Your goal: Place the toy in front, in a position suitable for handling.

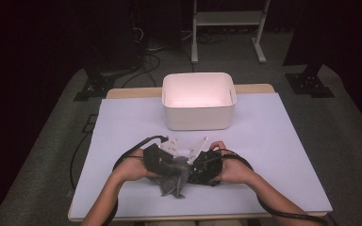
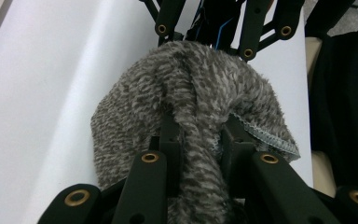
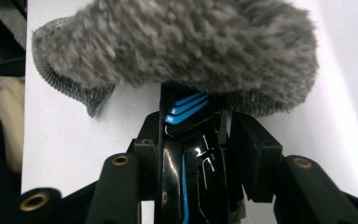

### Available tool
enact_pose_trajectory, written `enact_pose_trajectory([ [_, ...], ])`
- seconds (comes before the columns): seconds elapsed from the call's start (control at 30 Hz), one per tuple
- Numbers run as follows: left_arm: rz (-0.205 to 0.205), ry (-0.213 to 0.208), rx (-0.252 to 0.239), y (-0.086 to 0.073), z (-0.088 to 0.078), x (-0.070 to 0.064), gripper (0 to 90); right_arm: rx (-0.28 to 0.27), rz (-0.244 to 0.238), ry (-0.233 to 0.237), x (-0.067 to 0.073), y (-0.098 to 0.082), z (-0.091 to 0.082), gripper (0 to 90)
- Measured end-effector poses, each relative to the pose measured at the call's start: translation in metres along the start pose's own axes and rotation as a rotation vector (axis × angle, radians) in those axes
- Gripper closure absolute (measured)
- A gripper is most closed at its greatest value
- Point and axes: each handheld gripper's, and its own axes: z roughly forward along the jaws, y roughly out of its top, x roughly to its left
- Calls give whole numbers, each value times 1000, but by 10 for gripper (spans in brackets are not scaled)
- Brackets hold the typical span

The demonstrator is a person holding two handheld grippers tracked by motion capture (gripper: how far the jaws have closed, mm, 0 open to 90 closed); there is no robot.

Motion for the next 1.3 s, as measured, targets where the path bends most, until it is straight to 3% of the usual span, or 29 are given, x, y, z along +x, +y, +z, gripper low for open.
enact_pose_trajectory([
  [0.13,-22,12,-19,-5,-11,2,743,-40,-20,-8,2,1,1,567],
  [0.33,-40,83,-35,-9,-40,4,743,-180,1,-14,-2,11,2,566],
  [0.47,-46,99,-35,-11,-48,4,744,-266,27,-5,-5,15,8,567],
  [0.7,-30,89,-48,-4,-43,2,744,-320,37,-7,0,-5,1,566],
  [0.8,-19,86,-51,4,-43,2,744,-321,36,-30,3,-17,-7,566],
  [0.97,2,71,-47,15,-39,3,744,-345,87,-31,0,-38,-19,567],
  [1.1,4,73,-47,18,-41,2,744,-369,99,-28,-3,-31,-15,567],
  [1.3,-30,84,-49,5,-52,3,744,-377,55,-4,-1,-5,1,567],
])
